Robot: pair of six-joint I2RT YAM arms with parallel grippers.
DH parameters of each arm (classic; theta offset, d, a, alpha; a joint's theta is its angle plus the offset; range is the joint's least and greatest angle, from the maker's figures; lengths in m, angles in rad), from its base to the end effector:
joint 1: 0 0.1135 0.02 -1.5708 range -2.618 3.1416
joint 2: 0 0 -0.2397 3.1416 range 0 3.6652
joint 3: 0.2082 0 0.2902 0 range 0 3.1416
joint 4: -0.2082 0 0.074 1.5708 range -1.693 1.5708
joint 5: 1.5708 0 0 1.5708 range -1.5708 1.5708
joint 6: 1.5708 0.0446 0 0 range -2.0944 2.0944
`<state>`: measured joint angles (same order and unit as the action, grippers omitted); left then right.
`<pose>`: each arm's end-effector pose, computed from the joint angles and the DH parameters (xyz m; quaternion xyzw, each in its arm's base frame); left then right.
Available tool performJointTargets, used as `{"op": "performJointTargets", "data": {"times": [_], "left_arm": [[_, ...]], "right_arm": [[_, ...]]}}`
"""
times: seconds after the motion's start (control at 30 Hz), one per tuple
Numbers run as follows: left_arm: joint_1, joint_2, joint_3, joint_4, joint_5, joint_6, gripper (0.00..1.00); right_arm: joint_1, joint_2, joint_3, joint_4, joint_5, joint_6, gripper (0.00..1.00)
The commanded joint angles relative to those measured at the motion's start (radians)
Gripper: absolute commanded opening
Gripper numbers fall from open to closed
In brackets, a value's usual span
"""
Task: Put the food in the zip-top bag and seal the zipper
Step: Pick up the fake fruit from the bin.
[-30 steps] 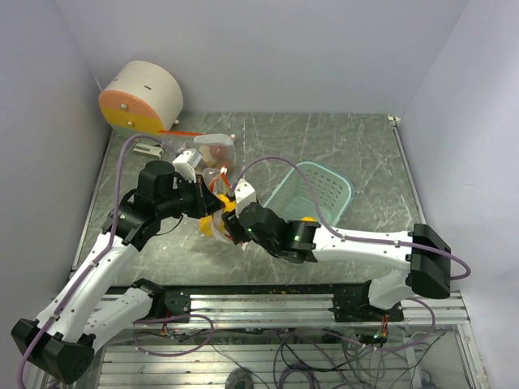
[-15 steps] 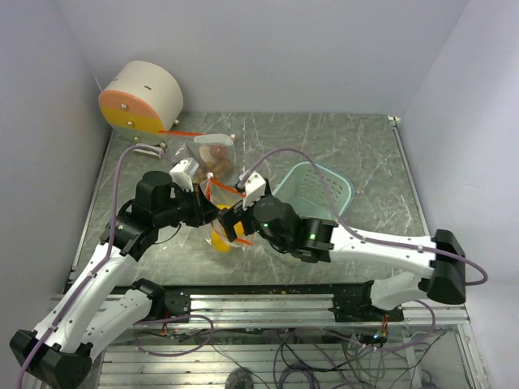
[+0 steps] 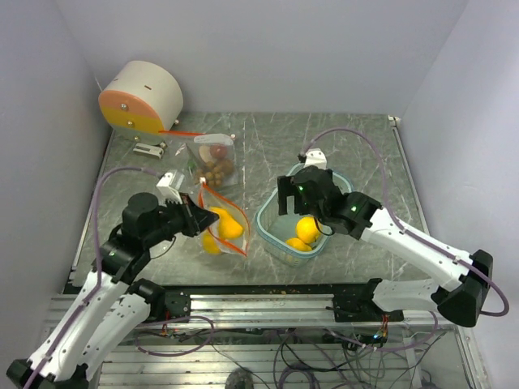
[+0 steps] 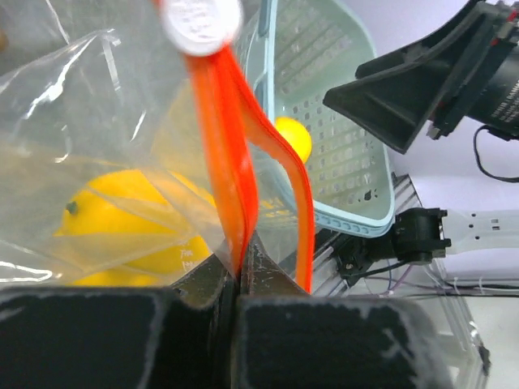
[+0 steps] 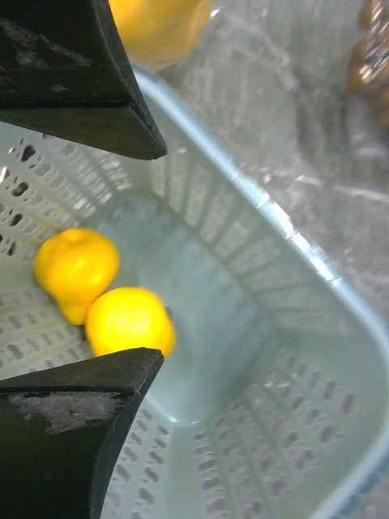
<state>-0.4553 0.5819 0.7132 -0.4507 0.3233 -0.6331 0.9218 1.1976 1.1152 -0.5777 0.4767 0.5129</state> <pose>0.1768 -0.1023 0.3054 0.0229 0.8052 -0.4109 0.4270 0.2038 0.2348 0.3034 -0.0755 0.8756 0.1211 0.4614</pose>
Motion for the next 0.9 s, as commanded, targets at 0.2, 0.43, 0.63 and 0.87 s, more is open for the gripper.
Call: {"op": "performJointTargets", "data": {"times": [0.2,0.43,0.63,0.87], "left_arm": [[-0.003,0.156,-0.218,0.176,0.087,-0.087,0.07],[-0.003,0.109,0.072,-0.059,-0.063,0.033,0.07],[-0.003,0.083,0.13,-0.094,-0.06,0.043,0.07],[-0.003,0.067,0.055,-0.059,-0.06,0.022,0.07]], "right_arm": [[-0.075,0.184,-0.005,-0.219,-0.065,0.116,1.0],[-0.186,0.259,-0.042,-0.15,-0.112,0.088,1.0],[-0.228,0.341,-0.059,-0.13,-0.164,0.064,1.0],[-0.245,0.392,-0.086,-0.14,-0.209,0.043,1.0]]}}
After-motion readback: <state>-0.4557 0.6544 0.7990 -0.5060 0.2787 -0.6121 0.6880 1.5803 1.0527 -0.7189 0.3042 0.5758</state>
